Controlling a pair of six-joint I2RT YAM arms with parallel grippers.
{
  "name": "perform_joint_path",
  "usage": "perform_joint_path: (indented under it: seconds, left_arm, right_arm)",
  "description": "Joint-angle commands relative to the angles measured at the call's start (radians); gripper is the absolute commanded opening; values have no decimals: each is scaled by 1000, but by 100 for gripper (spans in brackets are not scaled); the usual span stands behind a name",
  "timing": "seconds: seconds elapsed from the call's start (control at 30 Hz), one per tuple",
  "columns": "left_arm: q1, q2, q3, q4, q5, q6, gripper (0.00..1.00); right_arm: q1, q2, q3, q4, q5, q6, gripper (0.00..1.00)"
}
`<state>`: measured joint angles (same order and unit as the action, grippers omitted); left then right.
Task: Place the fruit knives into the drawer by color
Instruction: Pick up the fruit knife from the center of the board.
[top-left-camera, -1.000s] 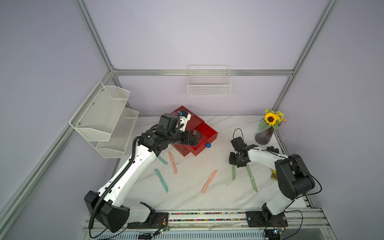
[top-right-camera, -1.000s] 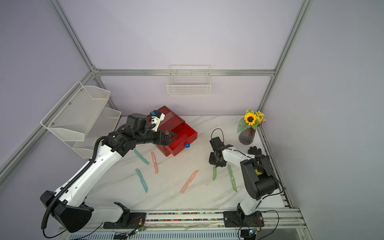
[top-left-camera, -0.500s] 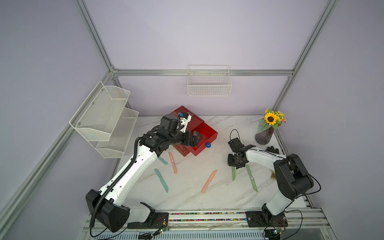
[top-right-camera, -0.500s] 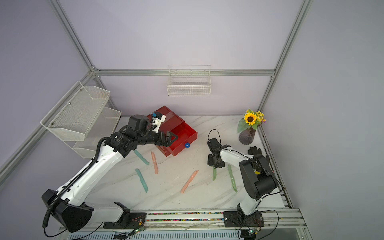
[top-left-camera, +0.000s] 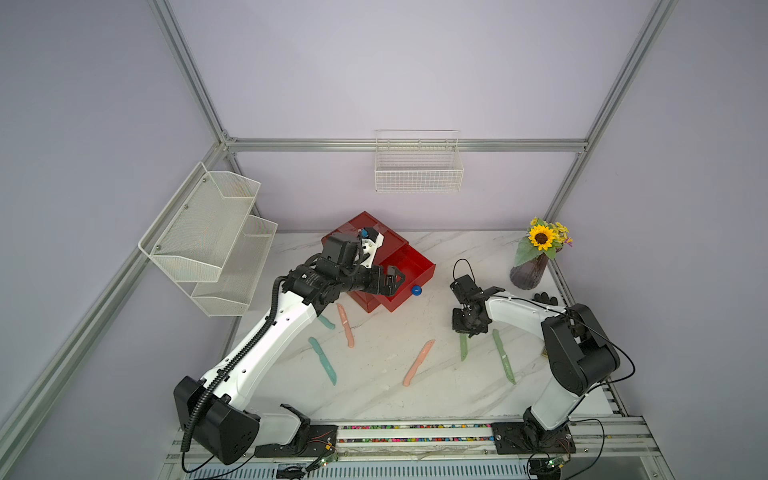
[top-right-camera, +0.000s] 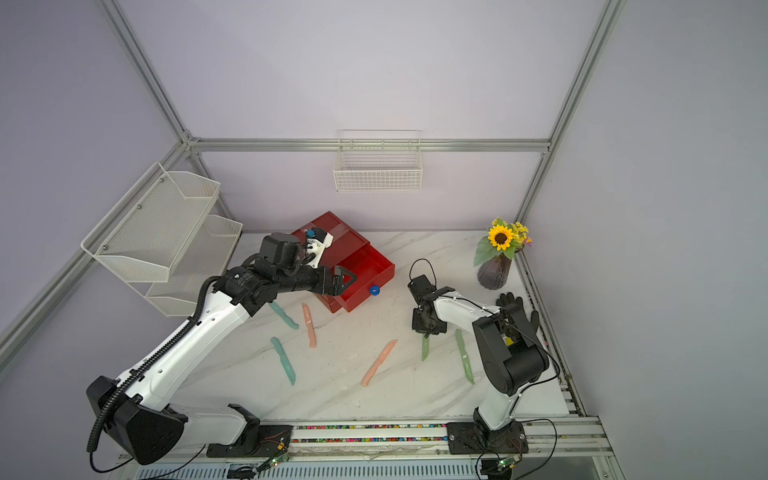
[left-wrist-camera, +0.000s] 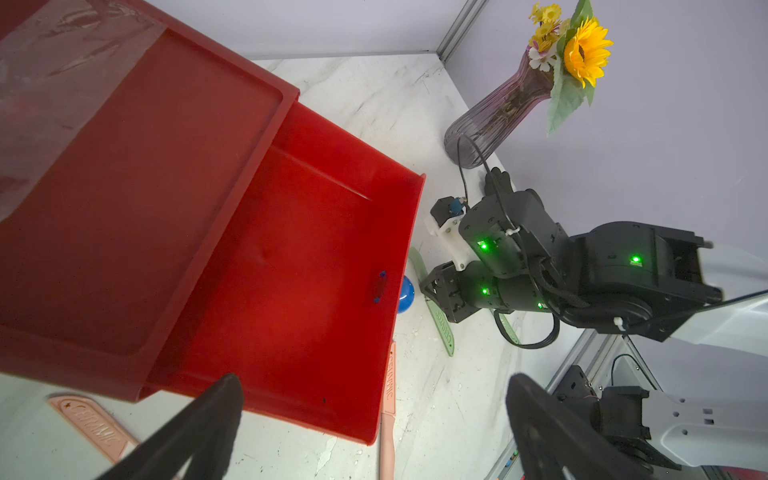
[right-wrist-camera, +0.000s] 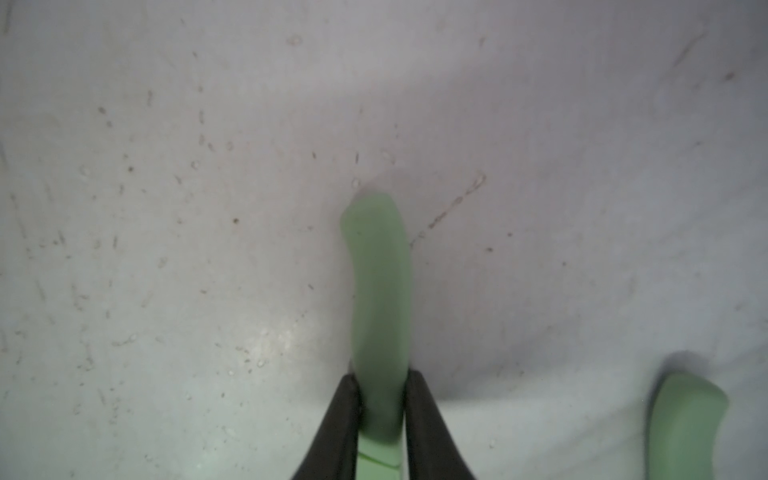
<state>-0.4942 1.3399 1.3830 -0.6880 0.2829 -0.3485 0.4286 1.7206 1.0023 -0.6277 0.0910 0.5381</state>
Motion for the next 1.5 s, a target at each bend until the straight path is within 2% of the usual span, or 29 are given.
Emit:
perform_joint_path:
  seconds: [0.0,0.13,0.33,0.6,0.77,0.93,1.07,1.2,1.47]
  left_arm:
    - [2,-41,1,36,0,1,100]
    - [3,-40,5,36,4,8,100]
    - [10,-20,34,31,-1,27,100]
    - [37,28,106,40,-11,40,100]
    - [48,62,154,45,-12,52,100]
    - [71,112,195,62,-5,45,100]
    - [75,140,230,62,1,48,100]
    - [79,155,244,67,3,45,100]
    - [85,148,230,71,6,39,100]
  right_arm:
    - [7,46,-75,-40,-40,5,7]
    - [5,35,-76,-40,-40,17,1]
    - [4,-26,-26,-97,-17,23,1]
    - [3,-169,70,-227,-53,60,1]
    - [3,-230,174,-309,-87,81,1]
    - [3,-248,389,-430,-112,89,1]
    - [3,-226,597,-466,-208,91,3]
    - [2,-159,745,-427,-371,124,4]
    - [5,-53,780,-172,-588,252,4]
